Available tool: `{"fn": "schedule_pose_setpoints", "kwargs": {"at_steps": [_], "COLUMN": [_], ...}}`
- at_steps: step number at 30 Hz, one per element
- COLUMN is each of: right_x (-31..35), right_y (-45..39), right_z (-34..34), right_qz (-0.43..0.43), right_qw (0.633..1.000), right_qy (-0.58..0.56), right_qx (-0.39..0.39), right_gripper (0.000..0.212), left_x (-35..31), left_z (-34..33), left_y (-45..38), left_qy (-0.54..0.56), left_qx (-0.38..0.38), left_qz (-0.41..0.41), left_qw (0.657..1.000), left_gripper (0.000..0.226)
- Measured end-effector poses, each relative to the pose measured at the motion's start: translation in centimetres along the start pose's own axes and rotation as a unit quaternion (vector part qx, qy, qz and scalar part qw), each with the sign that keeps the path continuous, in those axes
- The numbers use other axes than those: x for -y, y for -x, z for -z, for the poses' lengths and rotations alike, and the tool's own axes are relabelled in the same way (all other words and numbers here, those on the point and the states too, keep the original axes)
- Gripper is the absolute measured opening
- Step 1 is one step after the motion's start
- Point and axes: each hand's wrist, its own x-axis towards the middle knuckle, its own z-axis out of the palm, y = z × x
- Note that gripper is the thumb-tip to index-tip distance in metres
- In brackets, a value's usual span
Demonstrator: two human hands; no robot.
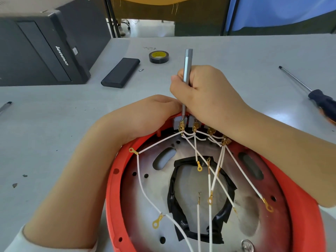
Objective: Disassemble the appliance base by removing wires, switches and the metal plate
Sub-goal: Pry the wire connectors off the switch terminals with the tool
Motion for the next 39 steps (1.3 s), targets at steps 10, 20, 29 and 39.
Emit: {"fn": "schedule_pose_setpoints", "kwargs": {"at_steps": [10,20,29,39], "right_x": [-0.2,0.1,-0.1,-0.2], "right_y": [1.0,0.3,0.6,1.0], "right_z": [0.0,0.0,0.1,0.2], "right_qz": [0.049,0.008,0.042,0.035], "right_qw": [0.997,1.000,0.999,0.999], "right_qy": [-0.049,-0.029,-0.020,-0.022], "right_qx": [-0.034,0.009,0.016,-0.021], "right_gripper": [0.039,0.042,0.041,0.041], "left_x": [0.0,-0.2,0.1,0.3], "left_z": [0.0,0.1,0.1,0.1], "left_y": [0.2,0.4,0.1,0.0], "left_qy": [0.000,0.007,-0.010,-0.018], "left_qx": [0.005,0.010,0.011,-0.001], "left_qz": [-0.011,-0.017,-0.031,-0.001], "left_qw": [1.000,1.000,0.999,1.000], "left_gripper": [0.039,0.044,0.054,0.037]}}
